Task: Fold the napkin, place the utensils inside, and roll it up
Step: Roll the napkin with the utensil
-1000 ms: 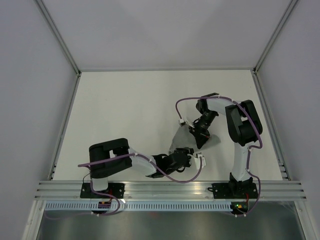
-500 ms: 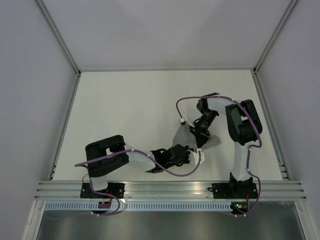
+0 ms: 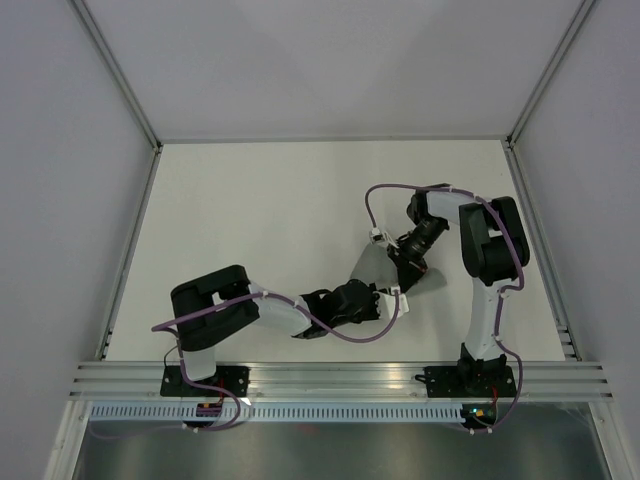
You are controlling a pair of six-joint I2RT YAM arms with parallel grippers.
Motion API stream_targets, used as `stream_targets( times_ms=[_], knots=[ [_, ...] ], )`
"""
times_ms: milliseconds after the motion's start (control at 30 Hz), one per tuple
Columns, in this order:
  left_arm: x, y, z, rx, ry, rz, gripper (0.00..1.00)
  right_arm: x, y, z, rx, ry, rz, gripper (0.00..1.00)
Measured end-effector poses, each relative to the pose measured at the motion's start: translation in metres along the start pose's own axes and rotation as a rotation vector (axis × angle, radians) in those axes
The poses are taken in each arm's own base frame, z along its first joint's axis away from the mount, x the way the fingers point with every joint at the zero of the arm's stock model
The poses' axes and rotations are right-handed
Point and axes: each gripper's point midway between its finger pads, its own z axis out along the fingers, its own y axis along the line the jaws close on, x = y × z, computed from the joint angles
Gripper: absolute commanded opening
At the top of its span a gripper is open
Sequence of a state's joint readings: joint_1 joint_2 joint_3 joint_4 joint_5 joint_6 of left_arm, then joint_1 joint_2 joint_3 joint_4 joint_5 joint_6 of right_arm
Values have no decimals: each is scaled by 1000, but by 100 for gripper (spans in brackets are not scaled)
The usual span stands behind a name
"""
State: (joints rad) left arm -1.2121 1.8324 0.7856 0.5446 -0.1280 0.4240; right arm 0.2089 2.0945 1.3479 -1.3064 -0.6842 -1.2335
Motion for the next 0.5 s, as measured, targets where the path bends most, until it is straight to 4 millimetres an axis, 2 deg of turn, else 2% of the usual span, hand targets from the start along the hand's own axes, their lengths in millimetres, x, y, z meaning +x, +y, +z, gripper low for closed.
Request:
stream_targets(
  times_ms=[67, 100, 200, 400, 500],
  knots=[
    [-1, 2, 2, 1, -3, -12, 2, 1, -2, -3, 6, -10, 1, 25],
    [-1, 2, 3, 2, -3, -19, 2, 2, -3, -4, 8, -15, 0, 34],
    [0, 3, 3, 14, -3, -41, 2, 4, -6, -11, 21, -27, -3, 43],
    [2, 9, 4, 41, -3, -99, 2, 4, -20, -32, 117, -66, -59, 47],
    [3, 12, 4, 65, 5, -128, 2, 0, -24, -49, 187, -94, -102, 50]
  ],
)
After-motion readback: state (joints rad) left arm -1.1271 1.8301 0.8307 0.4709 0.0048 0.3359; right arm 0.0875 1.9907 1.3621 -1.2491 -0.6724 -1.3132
